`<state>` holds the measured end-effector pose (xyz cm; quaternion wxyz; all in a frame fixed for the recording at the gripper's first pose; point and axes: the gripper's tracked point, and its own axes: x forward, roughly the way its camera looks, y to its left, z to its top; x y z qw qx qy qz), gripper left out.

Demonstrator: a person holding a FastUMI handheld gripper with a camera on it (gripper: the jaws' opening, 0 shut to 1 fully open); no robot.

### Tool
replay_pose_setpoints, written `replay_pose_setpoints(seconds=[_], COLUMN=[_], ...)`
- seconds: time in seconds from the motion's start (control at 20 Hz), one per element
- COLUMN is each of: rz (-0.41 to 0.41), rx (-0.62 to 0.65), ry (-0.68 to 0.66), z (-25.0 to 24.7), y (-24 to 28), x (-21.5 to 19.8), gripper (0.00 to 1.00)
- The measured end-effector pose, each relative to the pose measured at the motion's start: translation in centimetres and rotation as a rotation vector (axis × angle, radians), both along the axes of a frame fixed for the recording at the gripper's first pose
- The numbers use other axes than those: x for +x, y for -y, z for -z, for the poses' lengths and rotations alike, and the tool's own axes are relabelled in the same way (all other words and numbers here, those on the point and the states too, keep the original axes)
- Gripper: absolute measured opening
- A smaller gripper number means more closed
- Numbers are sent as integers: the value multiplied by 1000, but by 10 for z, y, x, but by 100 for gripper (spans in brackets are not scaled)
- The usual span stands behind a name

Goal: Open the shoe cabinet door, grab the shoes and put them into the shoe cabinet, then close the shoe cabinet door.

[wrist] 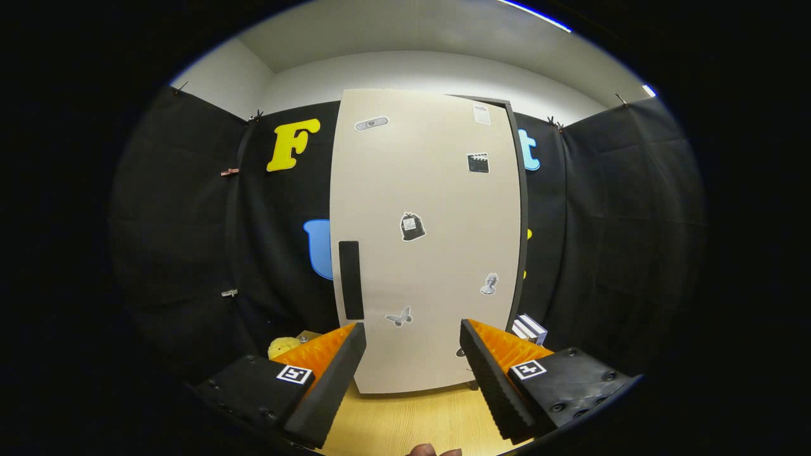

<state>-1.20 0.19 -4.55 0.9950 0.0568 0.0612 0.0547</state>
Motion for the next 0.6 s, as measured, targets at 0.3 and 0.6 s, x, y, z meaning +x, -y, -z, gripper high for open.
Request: replay_pose_setpoints(seconds=[0.3, 0.6], rz=[1, 4], rx=[5, 11], ry=[-4, -7], z=[-1, 0], y=[4, 6], x=[-2, -4], gripper=[98, 98])
